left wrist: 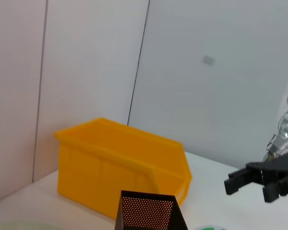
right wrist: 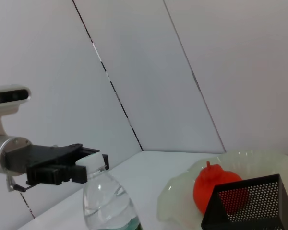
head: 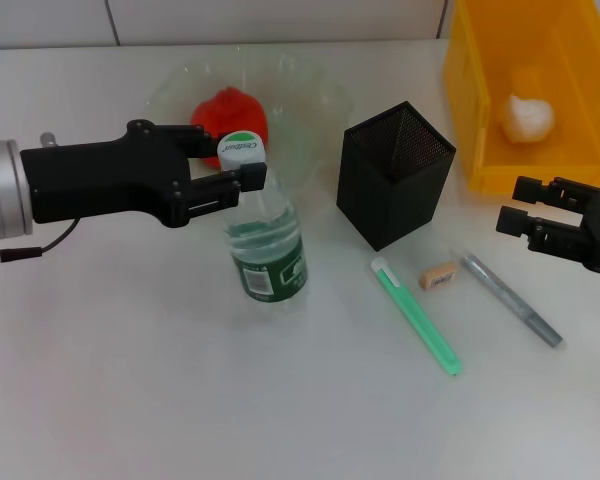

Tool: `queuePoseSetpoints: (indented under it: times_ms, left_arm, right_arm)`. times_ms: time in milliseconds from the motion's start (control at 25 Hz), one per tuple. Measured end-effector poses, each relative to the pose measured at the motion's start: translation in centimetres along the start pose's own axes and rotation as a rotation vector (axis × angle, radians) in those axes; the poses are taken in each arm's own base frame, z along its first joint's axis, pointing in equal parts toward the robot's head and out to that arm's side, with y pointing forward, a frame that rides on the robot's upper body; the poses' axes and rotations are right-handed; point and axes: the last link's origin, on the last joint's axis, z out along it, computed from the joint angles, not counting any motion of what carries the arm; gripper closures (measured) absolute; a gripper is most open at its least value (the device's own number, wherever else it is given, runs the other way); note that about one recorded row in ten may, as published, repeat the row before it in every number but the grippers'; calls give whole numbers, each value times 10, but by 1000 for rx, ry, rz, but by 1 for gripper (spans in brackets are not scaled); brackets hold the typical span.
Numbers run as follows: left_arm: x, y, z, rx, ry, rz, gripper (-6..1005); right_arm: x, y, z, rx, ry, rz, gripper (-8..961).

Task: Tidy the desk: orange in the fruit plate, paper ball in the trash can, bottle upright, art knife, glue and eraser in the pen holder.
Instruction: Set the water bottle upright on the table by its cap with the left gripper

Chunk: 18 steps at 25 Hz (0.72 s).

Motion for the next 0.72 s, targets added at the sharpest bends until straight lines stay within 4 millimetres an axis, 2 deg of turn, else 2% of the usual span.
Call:
queuePoseSetpoints:
  times_ms: [80,240,280,720]
  left_arm:
    - [-13,-2,-6,3,32,92,504]
    - [-14,-2,-7,3,38,101,495]
    - [-22,-1,-7,1,72,138,493]
    - [-43,-8,-12,47,137,178,467]
  right_arm:
    - [1,0,1,2,-4,8,269]
    - [2,0,3,-2,-6,13,269]
    - [2,-1,4,4,-5,13,269]
    - [0,-3,9,9,-5,1,270]
